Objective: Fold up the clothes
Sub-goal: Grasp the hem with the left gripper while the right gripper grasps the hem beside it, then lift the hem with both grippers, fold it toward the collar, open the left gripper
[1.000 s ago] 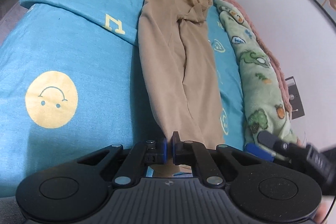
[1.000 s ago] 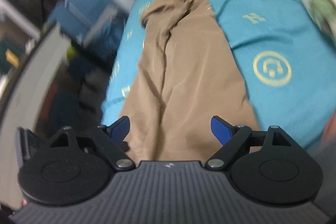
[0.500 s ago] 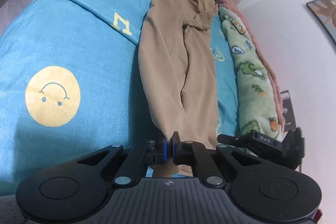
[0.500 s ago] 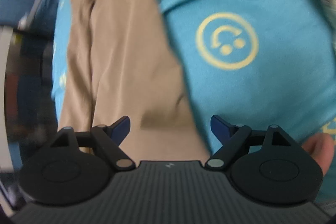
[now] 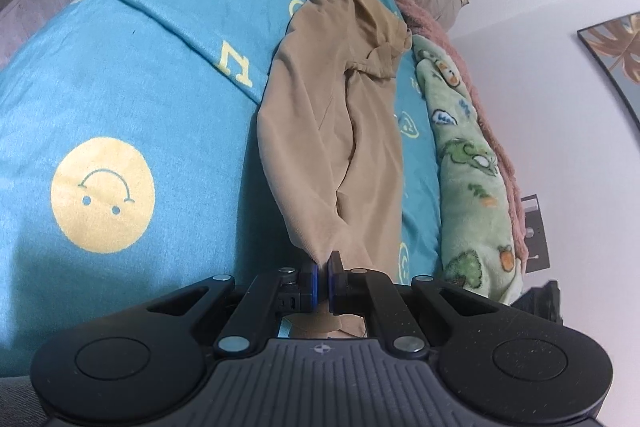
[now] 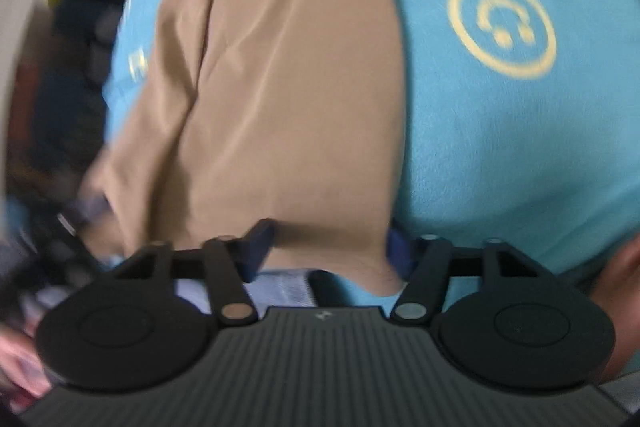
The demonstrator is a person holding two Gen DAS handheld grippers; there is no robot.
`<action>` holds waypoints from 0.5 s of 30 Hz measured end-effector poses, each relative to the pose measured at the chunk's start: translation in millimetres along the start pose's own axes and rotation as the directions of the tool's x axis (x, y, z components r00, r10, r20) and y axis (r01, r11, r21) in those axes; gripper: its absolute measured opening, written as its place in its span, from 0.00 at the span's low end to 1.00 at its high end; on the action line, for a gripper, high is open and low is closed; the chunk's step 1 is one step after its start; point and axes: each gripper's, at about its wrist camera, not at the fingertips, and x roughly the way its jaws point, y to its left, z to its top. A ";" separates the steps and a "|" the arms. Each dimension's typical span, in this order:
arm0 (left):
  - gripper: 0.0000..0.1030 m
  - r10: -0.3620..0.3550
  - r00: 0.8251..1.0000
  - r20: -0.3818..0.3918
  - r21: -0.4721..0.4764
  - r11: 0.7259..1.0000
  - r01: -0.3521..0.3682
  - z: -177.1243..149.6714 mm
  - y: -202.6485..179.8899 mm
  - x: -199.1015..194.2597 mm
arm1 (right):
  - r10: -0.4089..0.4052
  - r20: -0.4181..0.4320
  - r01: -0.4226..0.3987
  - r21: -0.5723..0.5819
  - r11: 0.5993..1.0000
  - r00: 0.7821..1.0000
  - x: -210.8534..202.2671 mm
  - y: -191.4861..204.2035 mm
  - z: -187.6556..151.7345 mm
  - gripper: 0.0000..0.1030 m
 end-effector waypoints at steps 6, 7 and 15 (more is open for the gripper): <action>0.04 -0.009 0.999 0.048 0.003 1.000 0.009 -0.4 -6.5 -16.0 | 0.015 0.109 -0.010 -0.042 0.999 0.994 -29.4 12.6 -10.9 0.07; 0.04 -0.021 0.998 0.066 0.015 1.000 0.020 -2.6 -11.8 -23.2 | 0.046 0.149 -0.041 -0.040 0.998 0.988 -43.1 12.9 -18.2 0.07; 0.03 -0.090 0.980 0.180 0.155 0.986 0.062 -25.0 -69.5 -89.4 | 0.241 0.395 -0.227 -0.085 0.970 0.887 -149.0 22.9 -58.2 0.05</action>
